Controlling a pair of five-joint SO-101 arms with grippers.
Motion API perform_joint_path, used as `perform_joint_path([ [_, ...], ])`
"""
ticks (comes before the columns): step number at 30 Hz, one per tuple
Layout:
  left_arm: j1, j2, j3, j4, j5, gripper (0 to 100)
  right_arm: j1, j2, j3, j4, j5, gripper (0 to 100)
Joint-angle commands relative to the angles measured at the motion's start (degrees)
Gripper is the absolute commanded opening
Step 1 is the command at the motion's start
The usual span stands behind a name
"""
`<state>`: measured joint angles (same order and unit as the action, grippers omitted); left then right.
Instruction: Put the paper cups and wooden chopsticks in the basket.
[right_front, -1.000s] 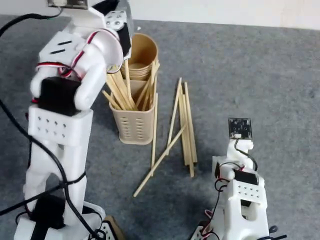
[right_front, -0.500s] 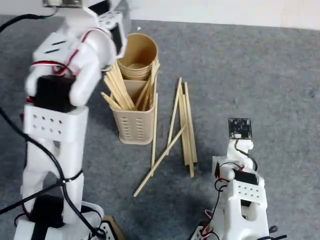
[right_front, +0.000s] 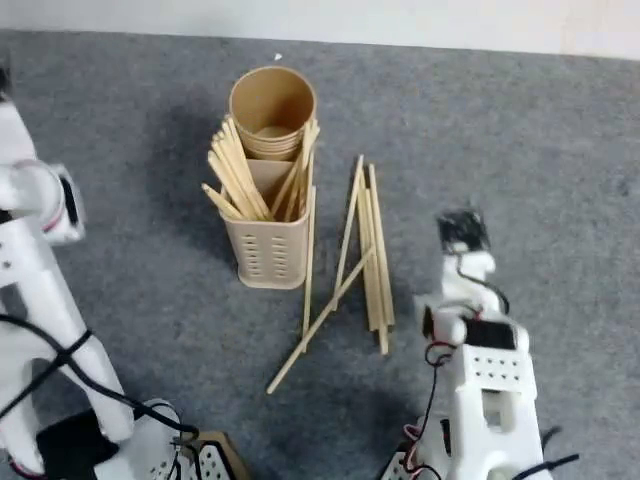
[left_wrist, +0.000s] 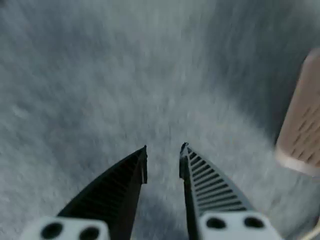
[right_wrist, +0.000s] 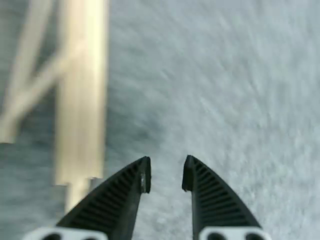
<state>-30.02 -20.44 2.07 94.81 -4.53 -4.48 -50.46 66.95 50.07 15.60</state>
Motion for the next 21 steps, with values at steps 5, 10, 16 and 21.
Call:
perform_joint_path([
  [5,-0.8,-15.4,50.2,-34.1,-2.0,14,-10.2,3.9,-21.5,10.2,-1.4,12.4],
  [10,-0.8,-24.3,67.8,-50.7,-2.0,14,-10.2,23.1,-28.5,9.3,-2.2,12.4],
  [16,-0.8,-26.3,73.9,-57.2,-2.0,14,-10.3,43.0,-36.7,5.0,-1.8,12.4],
  [21,-0.7,-26.3,74.5,-58.0,-5.4,14,-10.5,51.9,-37.2,-1.5,-2.2,12.4],
])
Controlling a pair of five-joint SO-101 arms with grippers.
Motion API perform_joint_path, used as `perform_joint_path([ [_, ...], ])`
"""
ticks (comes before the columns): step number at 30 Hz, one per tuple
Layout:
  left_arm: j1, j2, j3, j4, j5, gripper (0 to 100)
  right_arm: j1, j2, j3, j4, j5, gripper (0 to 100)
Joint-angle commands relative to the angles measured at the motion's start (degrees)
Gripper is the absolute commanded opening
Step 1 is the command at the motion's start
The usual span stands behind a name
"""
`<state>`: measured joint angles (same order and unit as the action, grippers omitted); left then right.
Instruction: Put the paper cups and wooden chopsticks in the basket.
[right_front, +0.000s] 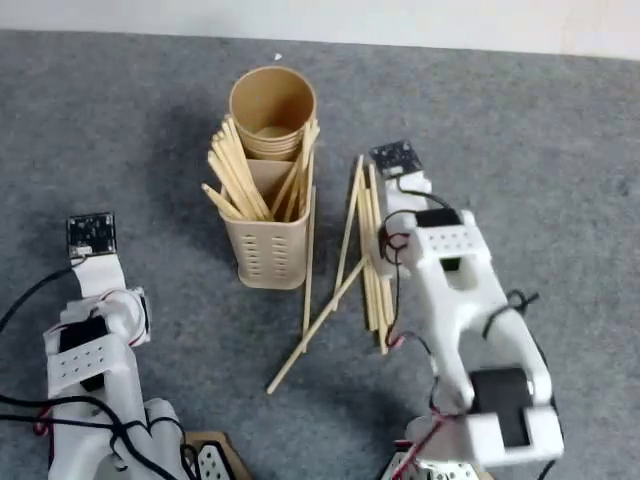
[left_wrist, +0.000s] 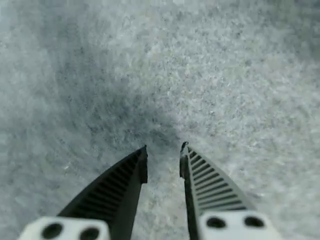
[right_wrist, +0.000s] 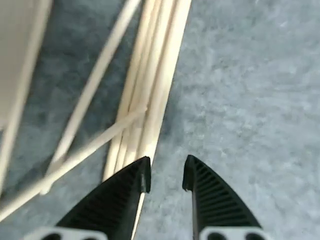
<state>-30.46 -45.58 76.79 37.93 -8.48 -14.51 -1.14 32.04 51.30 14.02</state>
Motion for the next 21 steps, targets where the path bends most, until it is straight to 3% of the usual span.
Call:
perform_joint_path([
  [1,-0.3,-1.2,-0.2,-1.1,-1.4,14,-0.5,3.6,-2.3,-2.9,-0.6,12.4],
  [12,0.6,-1.2,-0.2,-1.1,-1.6,14,-0.3,9.1,-2.6,-2.6,-0.7,12.4],
  [21,0.6,-1.2,0.2,-1.1,-1.7,14,-2.8,-3.6,-2.3,1.5,-2.5,12.4],
])
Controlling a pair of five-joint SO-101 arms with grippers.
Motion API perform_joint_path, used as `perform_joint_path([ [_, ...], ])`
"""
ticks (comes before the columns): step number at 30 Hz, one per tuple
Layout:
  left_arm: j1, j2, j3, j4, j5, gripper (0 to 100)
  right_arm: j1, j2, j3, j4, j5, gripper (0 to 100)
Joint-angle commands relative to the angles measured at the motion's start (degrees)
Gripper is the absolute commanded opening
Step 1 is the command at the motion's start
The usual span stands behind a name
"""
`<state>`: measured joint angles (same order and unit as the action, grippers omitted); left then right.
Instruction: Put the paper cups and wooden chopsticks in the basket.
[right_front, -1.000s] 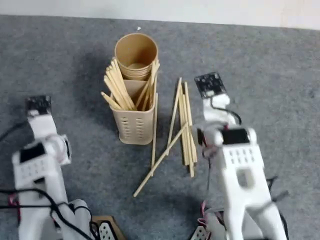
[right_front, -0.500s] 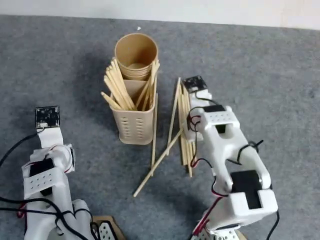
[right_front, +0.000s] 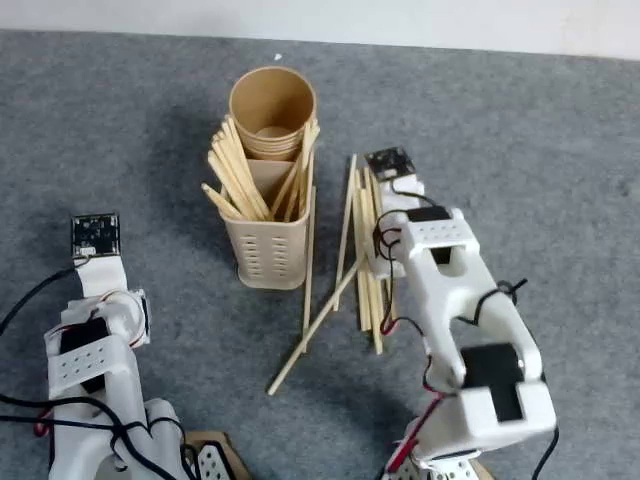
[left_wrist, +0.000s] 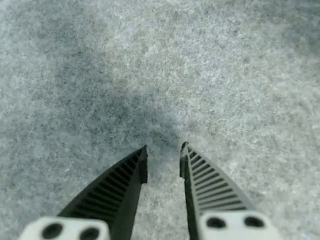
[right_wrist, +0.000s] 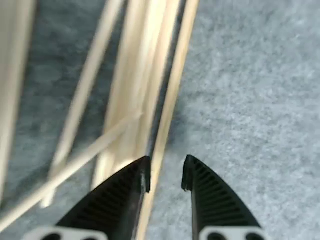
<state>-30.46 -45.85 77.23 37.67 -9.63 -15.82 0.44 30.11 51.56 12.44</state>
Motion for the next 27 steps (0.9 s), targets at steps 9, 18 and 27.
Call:
perform_joint_path([
  [9,0.6,-0.9,-0.1,-0.9,-0.5,14,-1.8,1.5,4.2,-5.1,-0.8,12.4],
  [18,0.6,-0.9,-0.1,-0.9,-0.5,14,0.3,6.2,4.1,-3.7,-0.8,12.2],
  [27,0.6,-0.9,-0.1,-0.9,-0.5,14,2.4,5.3,4.1,-0.2,-1.1,0.7],
])
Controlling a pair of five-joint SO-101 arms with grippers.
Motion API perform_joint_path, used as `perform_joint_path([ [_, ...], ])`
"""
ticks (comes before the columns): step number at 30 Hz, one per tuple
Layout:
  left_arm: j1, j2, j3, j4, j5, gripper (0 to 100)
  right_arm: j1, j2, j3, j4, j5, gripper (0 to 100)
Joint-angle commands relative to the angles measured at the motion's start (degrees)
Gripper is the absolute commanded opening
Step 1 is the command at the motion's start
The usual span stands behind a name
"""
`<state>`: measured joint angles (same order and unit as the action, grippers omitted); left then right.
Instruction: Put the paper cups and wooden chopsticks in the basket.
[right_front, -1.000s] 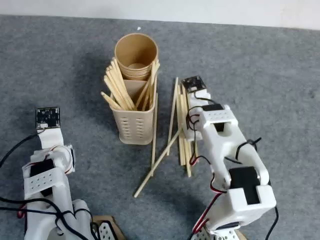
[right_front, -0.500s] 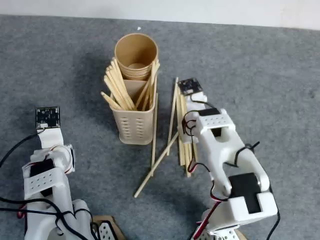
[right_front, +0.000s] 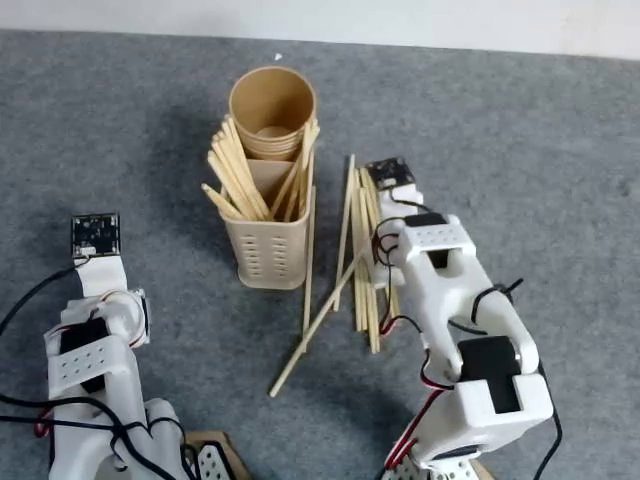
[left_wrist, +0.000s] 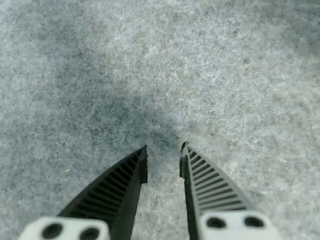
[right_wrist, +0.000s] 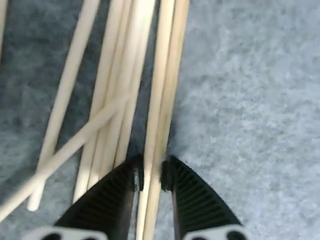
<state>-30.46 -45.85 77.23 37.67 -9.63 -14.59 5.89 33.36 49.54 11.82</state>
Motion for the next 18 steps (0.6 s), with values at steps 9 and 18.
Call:
perform_joint_path([
  [9,0.6,-0.9,0.0,-0.9,-0.5,14,2.9,-30.4,0.8,1.4,-10.6,0.7],
  [18,0.9,-0.9,0.2,-1.0,-0.5,14,-11.8,-50.4,-1.8,-26.1,-13.8,1.2],
])
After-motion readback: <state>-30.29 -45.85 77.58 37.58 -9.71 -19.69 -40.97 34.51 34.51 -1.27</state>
